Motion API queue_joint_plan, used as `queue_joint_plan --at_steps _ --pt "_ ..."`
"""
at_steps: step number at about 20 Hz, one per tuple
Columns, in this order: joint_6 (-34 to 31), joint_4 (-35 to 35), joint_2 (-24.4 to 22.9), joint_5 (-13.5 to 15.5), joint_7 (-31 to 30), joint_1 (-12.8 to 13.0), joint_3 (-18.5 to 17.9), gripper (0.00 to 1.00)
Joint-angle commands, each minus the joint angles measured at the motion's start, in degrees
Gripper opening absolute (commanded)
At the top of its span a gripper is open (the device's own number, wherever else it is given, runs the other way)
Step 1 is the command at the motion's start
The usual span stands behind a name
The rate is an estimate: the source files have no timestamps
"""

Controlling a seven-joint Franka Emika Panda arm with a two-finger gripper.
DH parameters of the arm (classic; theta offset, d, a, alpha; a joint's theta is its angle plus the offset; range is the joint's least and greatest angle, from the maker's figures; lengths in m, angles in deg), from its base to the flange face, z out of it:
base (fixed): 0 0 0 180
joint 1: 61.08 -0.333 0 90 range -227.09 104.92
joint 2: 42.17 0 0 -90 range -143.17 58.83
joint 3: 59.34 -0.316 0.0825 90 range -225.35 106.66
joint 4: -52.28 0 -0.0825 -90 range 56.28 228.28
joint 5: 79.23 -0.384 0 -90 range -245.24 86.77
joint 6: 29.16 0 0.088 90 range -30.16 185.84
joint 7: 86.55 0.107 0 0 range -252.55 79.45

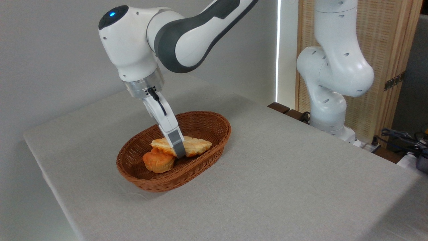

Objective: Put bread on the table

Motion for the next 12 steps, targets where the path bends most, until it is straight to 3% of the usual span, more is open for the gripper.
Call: queue_joint_plan --at_steps 1,3,4,12 --pt "-0.04 0.13 -0.24 0.51 2.32 -0.08 -0.63 0.96" --pt "0.04 -0.04 -0.5 0.6 2.41 -0.17 -0.72 0.57" --pt "0.04 -0.13 -0.59 0.78 2.41 -0.17 -0.81 0.47" --pt "-1.19 -0.05 -1.21 0.87 4.7 -0.35 -0.89 0.47"
